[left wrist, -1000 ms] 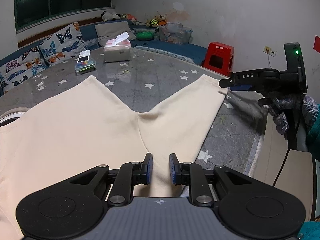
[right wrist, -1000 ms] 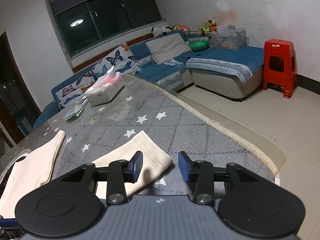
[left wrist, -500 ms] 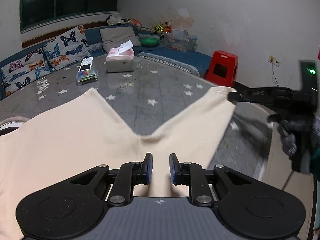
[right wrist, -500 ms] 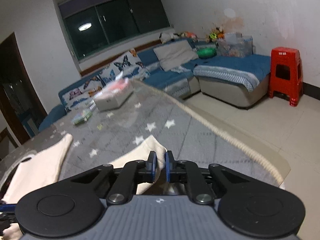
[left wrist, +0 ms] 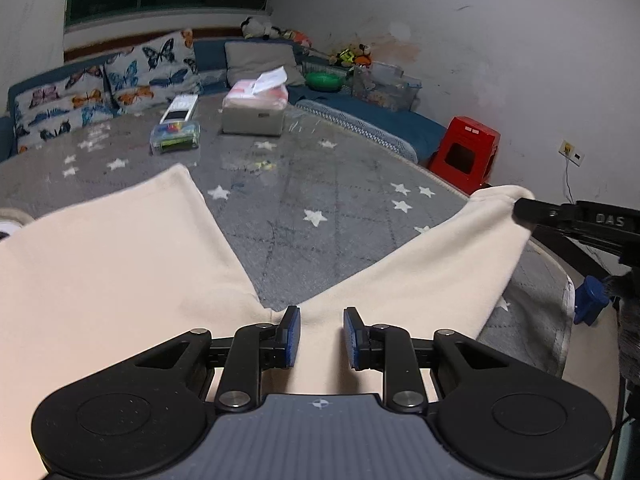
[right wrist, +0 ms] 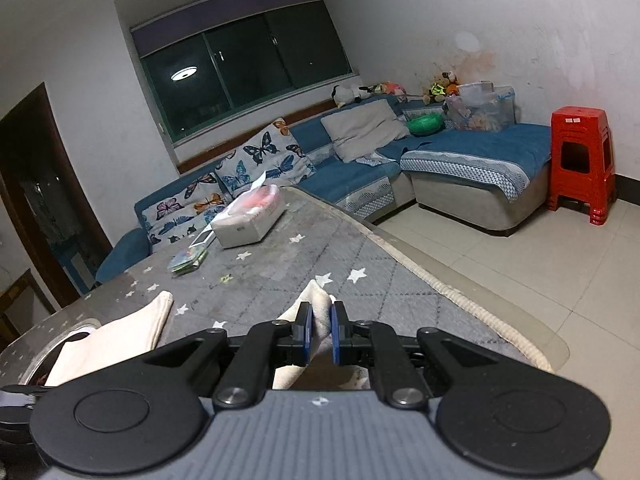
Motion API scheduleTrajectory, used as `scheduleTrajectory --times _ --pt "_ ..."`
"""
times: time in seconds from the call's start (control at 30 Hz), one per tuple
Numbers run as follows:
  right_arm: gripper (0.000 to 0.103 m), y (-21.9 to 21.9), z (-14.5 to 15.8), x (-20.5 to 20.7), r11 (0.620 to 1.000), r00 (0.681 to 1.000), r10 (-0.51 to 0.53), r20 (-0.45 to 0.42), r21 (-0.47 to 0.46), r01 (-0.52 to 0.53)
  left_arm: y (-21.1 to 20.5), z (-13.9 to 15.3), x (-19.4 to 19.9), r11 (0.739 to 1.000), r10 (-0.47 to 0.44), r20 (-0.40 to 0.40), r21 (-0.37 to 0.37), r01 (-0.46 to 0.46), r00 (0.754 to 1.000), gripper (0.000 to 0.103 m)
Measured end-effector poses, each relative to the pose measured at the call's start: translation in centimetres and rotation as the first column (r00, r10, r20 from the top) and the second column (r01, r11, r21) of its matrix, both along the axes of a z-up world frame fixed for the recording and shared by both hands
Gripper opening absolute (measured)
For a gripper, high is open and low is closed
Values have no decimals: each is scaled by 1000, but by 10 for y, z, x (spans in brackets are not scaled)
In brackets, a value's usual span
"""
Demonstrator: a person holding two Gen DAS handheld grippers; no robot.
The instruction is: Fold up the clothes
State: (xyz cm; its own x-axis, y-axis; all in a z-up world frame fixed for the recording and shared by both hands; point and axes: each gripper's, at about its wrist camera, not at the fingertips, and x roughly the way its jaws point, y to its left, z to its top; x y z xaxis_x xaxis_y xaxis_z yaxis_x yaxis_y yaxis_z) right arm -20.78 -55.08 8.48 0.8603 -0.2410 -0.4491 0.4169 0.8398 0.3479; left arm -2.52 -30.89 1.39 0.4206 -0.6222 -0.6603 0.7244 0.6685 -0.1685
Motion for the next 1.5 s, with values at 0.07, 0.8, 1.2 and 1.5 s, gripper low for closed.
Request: scheduleTrajectory --times 0.07,0.8,1.2,1.5 --pt "9 1 2 -1 1000 1000 5 7 -1 -5 0 -3 2 1000 7 -13 -14 -7 1000 27" --pt "8 51 76 -4 978 983 166 77 -138 -155 81 22 -17 990 40 -11 -138 -41 999 39" --pt "8 167 119 54 845 877 480 31 -285 -452 189 19 -38 967 213 29 -150 -206 977 43" --pt "8 270 88 103 681 722 684 -102 -267 -682 253 12 -48 926 343 16 -175 -335 939 44"
